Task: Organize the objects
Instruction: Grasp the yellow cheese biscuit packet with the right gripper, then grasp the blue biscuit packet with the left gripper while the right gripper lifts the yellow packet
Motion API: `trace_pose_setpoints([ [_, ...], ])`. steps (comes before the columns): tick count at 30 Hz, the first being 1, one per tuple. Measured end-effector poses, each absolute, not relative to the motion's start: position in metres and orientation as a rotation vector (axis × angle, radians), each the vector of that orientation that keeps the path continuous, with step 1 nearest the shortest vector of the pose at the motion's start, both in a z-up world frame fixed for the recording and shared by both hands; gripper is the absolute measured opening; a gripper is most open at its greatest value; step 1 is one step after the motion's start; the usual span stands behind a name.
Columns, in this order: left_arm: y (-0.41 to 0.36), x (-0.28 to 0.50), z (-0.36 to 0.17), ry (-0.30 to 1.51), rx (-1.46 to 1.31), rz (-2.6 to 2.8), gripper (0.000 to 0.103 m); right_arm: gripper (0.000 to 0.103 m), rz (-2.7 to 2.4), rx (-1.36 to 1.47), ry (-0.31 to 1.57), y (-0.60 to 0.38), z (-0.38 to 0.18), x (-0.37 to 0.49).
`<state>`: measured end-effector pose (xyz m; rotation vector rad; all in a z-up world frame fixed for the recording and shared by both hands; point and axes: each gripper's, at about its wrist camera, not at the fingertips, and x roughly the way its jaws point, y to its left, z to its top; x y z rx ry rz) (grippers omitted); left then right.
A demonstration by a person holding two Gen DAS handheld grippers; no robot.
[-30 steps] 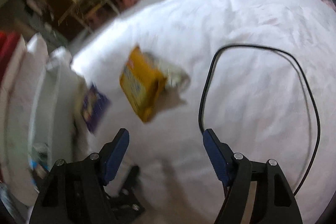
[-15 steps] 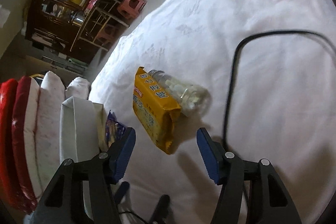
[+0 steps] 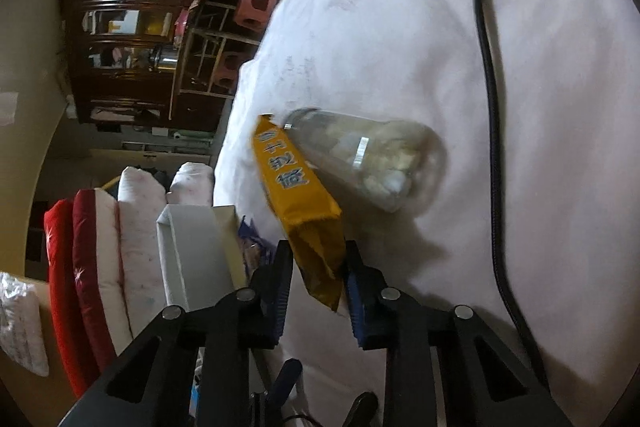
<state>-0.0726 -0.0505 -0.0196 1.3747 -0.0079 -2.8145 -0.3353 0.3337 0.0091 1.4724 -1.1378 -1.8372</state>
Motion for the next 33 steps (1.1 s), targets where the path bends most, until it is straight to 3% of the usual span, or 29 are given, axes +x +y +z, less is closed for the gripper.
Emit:
trace_pose_setpoints([
  [7, -0.053, -0.072, -0.019, -0.008, 1.377, -2.813, 0.099, 0.02, -1.775, 1.46, -1.208, 0.349, 0.048, -0.304],
  [11, -0.055, -0.071, -0.018, -0.002, 1.389, -2.794, 0.1, 0.02, -1.822, 1.444, -1.123, 0.359, 0.08, -0.29],
  [15, -0.062, -0.073, -0.011, 0.115, 1.493, -2.685, 0.098, 0.02, -1.868, 1.438, -1.08, 0.374, 0.099, -0.272],
  [17, -0.064, -0.072, -0.007, 0.111, 1.53, -2.686, 0.092, 0.02, -1.922, 1.487, -0.993, 0.378, 0.105, -0.263],
  [19, -0.069, -0.07, -0.002, 0.129, 1.532, -2.695, 0.074, 0.02, -2.014, 1.583, -0.824, 0.376, 0.108, -0.258],
  [22, -0.087, -0.068, 0.008, 0.298, 1.543, -2.695, 0.07, 0.02, -2.082, 1.718, -0.617, 0.367, 0.102, -0.258],
  [28, -0.122, -0.08, 0.013, 0.768, 1.585, -2.56, 0.07, 0.02, -2.04, 1.738, -0.629, 0.358, 0.096, -0.265],
  [33, -0.143, -0.087, 0.024, 0.909, 1.467, -2.498, 0.07, 0.02, -2.028, 1.745, -0.628, 0.357, 0.09, -0.266],
])
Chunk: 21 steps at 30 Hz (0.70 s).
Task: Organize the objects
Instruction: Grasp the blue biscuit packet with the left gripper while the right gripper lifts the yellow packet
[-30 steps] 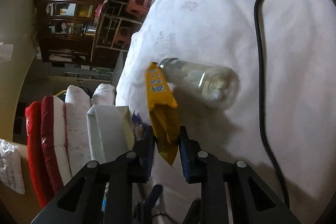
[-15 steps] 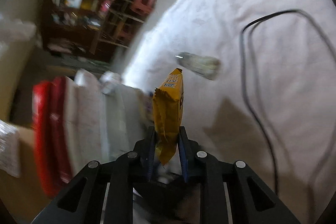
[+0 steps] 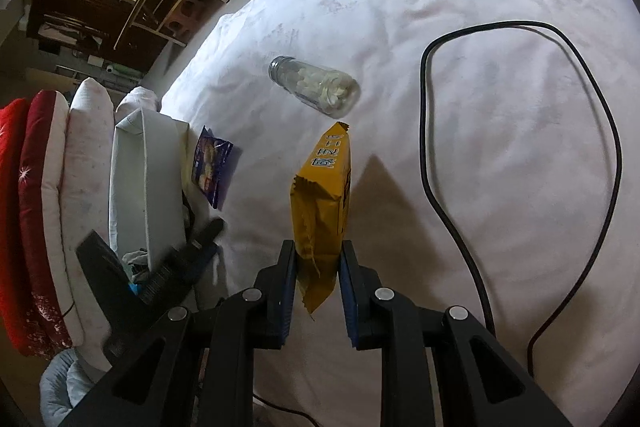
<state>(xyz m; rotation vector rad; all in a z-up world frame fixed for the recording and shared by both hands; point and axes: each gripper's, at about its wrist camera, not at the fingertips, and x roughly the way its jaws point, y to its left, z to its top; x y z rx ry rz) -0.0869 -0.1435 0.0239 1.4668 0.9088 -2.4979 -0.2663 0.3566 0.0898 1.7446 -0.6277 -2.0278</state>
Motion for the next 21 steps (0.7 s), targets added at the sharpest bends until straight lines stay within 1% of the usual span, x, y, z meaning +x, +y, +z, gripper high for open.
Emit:
trace_pose_setpoints([
  [3, -0.147, -0.107, 0.026, 0.955, 1.471, -2.474, 0.07, 0.02, -2.02, 1.748, -0.645, 0.361, 0.087, -0.265],
  [8, -0.16, -0.14, 0.014, 1.166, 1.465, -2.343, 0.07, 0.021, -1.949, 1.794, -0.694, 0.361, 0.071, -0.268],
  [16, -0.173, -0.165, 0.004, 1.197, 1.462, -2.213, 0.071, 0.022, -1.893, 1.794, -0.678, 0.355, 0.066, -0.268],
  [17, -0.172, -0.166, 0.004, 1.188, 1.459, -2.21, 0.072, 0.022, -1.891, 1.792, -0.682, 0.356, 0.066, -0.268],
  [18, -0.171, -0.168, 0.004, 1.174, 1.461, -2.208, 0.076, 0.022, -1.886, 1.79, -0.688, 0.356, 0.065, -0.269],
  [19, -0.168, -0.172, 0.003, 1.163, 1.469, -2.21, 0.083, 0.023, -1.879, 1.787, -0.69, 0.355, 0.065, -0.27],
  [20, -0.165, -0.175, 0.002, 1.157, 1.474, -2.216, 0.086, 0.025, -1.873, 1.782, -0.693, 0.355, 0.064, -0.27],
  [21, -0.161, -0.178, 0.003, 1.148, 1.481, -2.217, 0.093, 0.025, -1.869, 1.789, -0.695, 0.354, 0.063, -0.271],
])
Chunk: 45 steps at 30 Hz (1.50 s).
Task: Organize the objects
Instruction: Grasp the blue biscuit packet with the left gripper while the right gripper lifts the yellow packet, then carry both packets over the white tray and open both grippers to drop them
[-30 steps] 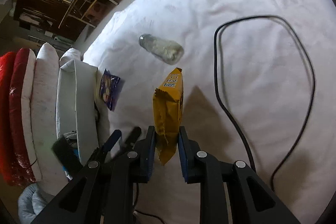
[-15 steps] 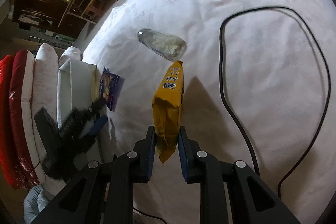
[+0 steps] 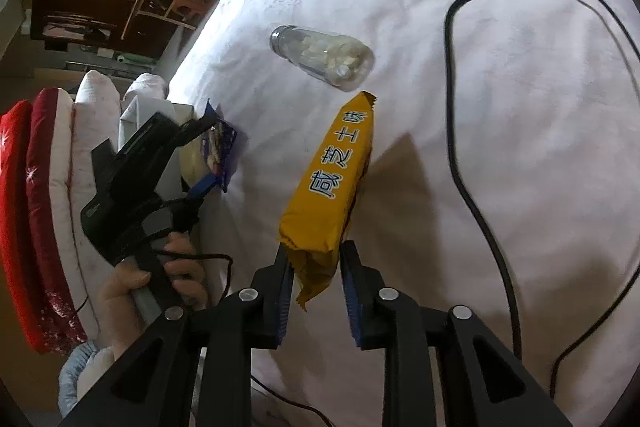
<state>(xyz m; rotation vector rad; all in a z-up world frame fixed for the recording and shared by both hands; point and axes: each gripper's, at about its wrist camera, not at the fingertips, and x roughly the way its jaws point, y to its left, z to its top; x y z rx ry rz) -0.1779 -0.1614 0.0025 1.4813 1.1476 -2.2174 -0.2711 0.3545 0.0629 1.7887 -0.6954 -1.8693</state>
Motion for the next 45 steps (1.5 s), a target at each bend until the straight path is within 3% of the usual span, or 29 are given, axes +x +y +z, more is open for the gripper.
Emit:
trace_pose_setpoints([
  [3, -0.154, -0.189, 0.002, 1.094, 1.515, -2.184, 0.1, 0.025, -1.883, 1.845, -0.666, 0.353, 0.057, -0.275],
  [7, -0.139, -0.193, 0.002, 0.917, 1.585, -2.222, 0.098, 0.027, -1.869, 1.863, -0.748, 0.365, 0.048, -0.28],
  [8, -0.134, -0.193, 0.003, 0.845, 1.615, -2.241, 0.095, 0.027, -1.865, 1.849, -0.787, 0.369, 0.048, -0.281],
  [9, -0.128, -0.189, 0.005, 0.729, 1.64, -2.254, 0.08, 0.027, -1.866, 1.829, -0.821, 0.373, 0.048, -0.282],
  [10, -0.126, -0.183, 0.008, 0.663, 1.647, -2.267, 0.074, 0.027, -1.87, 1.812, -0.844, 0.377, 0.048, -0.283],
  [14, -0.123, -0.155, 0.016, 0.695, 1.65, -2.399, 0.068, 0.024, -1.86, 1.796, -0.922, 0.388, 0.043, -0.284],
  [15, -0.123, -0.148, 0.018, 0.702, 1.64, -2.428, 0.058, 0.024, -1.852, 1.793, -0.94, 0.39, 0.042, -0.284],
  [16, -0.121, -0.14, 0.023, 0.678, 1.625, -2.457, 0.041, 0.024, -1.844, 1.786, -0.955, 0.391, 0.043, -0.283],
  [22, -0.106, -0.109, 0.037, 0.492, 1.674, -2.543, 0.042, 0.024, -1.769, 1.711, -1.041, 0.388, 0.05, -0.281],
  [36, -0.092, -0.054, 0.104, 0.248, 1.497, -2.741, 0.042, 0.024, -1.834, 1.547, -0.981, 0.374, 0.087, -0.267],
  [45, -0.099, -0.039, 0.127, 0.193, 1.355, -2.858, 0.042, 0.024, -1.72, 1.351, -1.191, 0.384, 0.104, -0.254],
])
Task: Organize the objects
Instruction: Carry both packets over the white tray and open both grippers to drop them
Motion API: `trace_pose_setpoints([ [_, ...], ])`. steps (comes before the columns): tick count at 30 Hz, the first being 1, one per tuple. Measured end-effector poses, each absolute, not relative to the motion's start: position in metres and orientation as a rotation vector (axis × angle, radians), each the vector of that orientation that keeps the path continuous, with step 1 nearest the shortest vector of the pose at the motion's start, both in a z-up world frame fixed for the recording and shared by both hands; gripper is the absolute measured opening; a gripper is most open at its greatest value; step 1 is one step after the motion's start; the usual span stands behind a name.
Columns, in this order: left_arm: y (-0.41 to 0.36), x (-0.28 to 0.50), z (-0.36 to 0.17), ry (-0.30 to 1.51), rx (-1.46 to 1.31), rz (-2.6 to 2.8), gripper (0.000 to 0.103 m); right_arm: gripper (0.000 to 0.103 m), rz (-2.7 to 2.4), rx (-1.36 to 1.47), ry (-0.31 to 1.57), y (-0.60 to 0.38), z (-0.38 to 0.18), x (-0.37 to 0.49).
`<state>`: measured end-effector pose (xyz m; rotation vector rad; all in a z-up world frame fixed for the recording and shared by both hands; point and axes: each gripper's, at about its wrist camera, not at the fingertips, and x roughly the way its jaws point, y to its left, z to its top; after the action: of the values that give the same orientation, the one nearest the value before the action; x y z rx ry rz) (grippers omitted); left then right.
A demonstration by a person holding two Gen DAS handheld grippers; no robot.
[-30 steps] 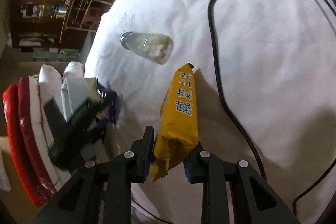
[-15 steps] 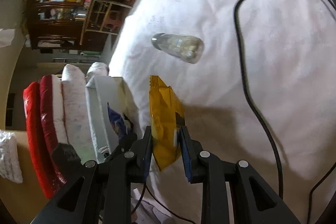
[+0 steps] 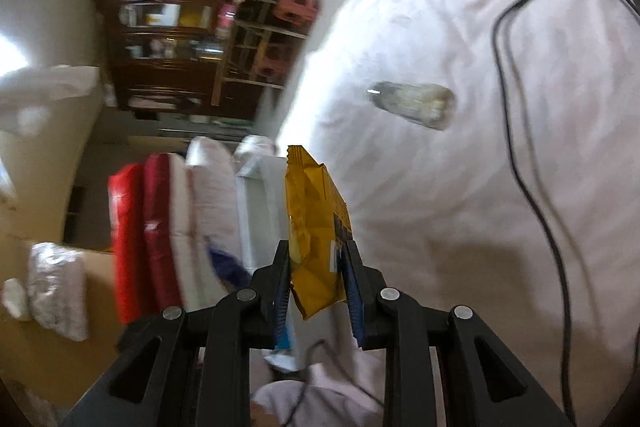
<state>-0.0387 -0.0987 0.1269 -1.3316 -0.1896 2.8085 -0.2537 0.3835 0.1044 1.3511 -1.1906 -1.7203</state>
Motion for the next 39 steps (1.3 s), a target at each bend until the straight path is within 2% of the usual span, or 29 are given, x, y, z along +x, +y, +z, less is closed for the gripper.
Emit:
trace_pose_setpoints([
  [11, -0.142, -0.034, 0.148, -0.269, -1.213, 2.89, 0.042, 0.024, -1.765, 1.197, -1.062, 0.339, 0.161, -0.247],
  [22, -0.219, -0.046, 0.131, -0.579, -1.289, 2.899, 0.042, 0.024, -1.777, 1.217, -0.892, 0.225, 0.172, -0.258],
  [30, -0.236, -0.064, 0.095, -0.798, -1.433, 2.769, 0.043, 0.024, -1.841, 1.275, -0.798, 0.17, 0.16, -0.267],
  [32, -0.238, -0.068, 0.087, -0.844, -1.457, 2.74, 0.044, 0.024, -1.875, 1.266, -0.762, 0.166, 0.163, -0.264],
  [36, -0.244, -0.069, 0.083, -0.95, -1.426, 2.718, 0.058, 0.024, -1.898, 1.267, -0.726, 0.165, 0.166, -0.263],
  [39, -0.245, -0.063, 0.088, -0.977, -1.398, 2.725, 0.063, 0.024, -1.92, 1.254, -0.721, 0.168, 0.172, -0.264],
])
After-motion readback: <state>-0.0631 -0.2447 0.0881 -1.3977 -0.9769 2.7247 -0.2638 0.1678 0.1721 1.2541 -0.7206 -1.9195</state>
